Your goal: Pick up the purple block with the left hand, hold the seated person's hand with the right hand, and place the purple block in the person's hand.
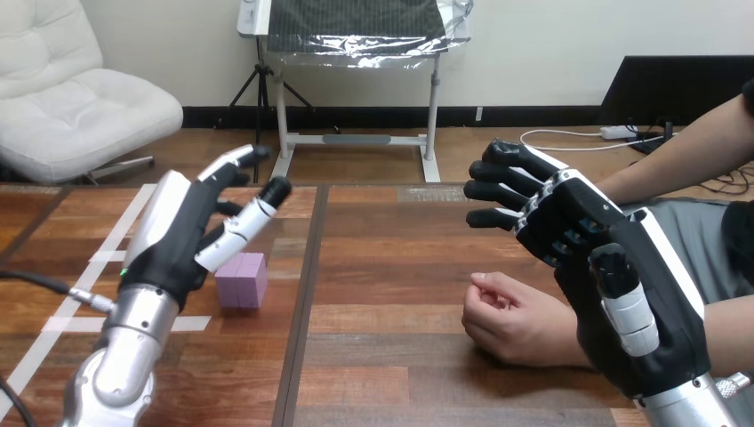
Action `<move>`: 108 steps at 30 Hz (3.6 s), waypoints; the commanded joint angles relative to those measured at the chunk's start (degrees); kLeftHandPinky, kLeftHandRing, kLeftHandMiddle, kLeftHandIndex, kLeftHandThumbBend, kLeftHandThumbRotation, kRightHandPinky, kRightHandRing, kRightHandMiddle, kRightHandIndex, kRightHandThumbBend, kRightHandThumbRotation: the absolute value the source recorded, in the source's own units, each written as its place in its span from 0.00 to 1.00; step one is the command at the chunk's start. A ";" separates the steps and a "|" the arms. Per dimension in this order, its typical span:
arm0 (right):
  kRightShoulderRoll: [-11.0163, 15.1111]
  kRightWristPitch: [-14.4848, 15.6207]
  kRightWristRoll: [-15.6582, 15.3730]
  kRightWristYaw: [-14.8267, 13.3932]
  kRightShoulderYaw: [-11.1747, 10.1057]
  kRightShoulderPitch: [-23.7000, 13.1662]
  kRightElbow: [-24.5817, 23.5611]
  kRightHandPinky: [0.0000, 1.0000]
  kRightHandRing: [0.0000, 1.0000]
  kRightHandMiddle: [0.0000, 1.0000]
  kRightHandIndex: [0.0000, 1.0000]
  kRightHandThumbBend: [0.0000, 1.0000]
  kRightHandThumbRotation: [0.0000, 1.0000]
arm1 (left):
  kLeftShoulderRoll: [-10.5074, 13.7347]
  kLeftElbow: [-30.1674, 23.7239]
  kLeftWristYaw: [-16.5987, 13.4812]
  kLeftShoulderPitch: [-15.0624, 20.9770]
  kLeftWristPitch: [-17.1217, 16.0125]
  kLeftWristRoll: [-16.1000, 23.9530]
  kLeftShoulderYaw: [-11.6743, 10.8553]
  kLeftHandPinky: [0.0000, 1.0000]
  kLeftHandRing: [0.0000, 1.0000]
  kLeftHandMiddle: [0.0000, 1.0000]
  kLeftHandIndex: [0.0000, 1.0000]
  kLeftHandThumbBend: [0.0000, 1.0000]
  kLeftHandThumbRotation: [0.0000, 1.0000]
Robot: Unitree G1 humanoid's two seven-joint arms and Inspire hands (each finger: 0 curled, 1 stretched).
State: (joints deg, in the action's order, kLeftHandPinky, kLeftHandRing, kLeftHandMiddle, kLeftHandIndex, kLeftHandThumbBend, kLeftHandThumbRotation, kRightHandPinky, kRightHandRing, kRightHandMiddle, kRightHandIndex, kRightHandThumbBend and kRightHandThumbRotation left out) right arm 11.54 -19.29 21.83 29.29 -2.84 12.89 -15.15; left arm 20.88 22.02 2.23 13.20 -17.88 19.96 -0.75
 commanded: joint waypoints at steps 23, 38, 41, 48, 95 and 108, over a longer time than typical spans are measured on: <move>0.13 -0.56 0.11 -0.52 -0.73 -3.55 -0.95 0.75 0.81 0.82 0.83 0.93 0.80 | 3.95 20.57 -4.73 16.34 -1.10 8.85 7.11 0.77 0.88 0.89 0.87 0.67 0.88; 0.12 -0.98 -0.35 -0.69 -0.86 -3.38 -1.09 0.75 0.81 0.82 0.83 0.95 0.81 | 4.54 27.97 -5.74 20.52 1.81 12.42 11.23 0.89 0.91 0.92 0.90 0.65 0.89; 0.18 -1.07 -0.21 -0.52 -0.91 -3.42 -0.95 0.75 0.81 0.82 0.83 0.95 0.81 | 4.57 29.03 -6.26 21.13 2.62 13.22 12.07 0.90 0.91 0.92 0.90 0.65 0.88; 0.28 -1.16 -0.14 -0.42 -0.99 -3.26 -1.09 0.75 0.81 0.83 0.83 0.94 0.80 | 4.46 31.67 -6.95 22.43 4.19 14.23 13.65 0.91 0.92 0.93 0.90 0.64 0.85; 0.69 -0.91 0.80 0.57 -1.27 -2.92 -1.56 0.76 0.82 0.83 0.83 0.95 0.81 | 5.34 38.48 -2.82 26.79 8.79 16.45 19.69 0.93 0.92 0.91 0.89 0.72 0.38; 0.82 -0.56 1.32 1.00 -1.35 -2.93 -1.65 0.76 0.82 0.83 0.83 0.95 0.80 | 4.91 39.16 -1.51 27.71 10.97 16.45 20.41 0.90 0.87 0.86 0.85 0.74 0.25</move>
State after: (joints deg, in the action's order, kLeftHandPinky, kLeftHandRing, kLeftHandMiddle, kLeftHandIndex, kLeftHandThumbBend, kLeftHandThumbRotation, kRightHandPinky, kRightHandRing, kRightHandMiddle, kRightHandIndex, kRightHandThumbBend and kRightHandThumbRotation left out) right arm 11.65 -19.33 22.05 30.13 -3.17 12.89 -15.17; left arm 24.75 60.81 0.43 36.11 -8.16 36.16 19.06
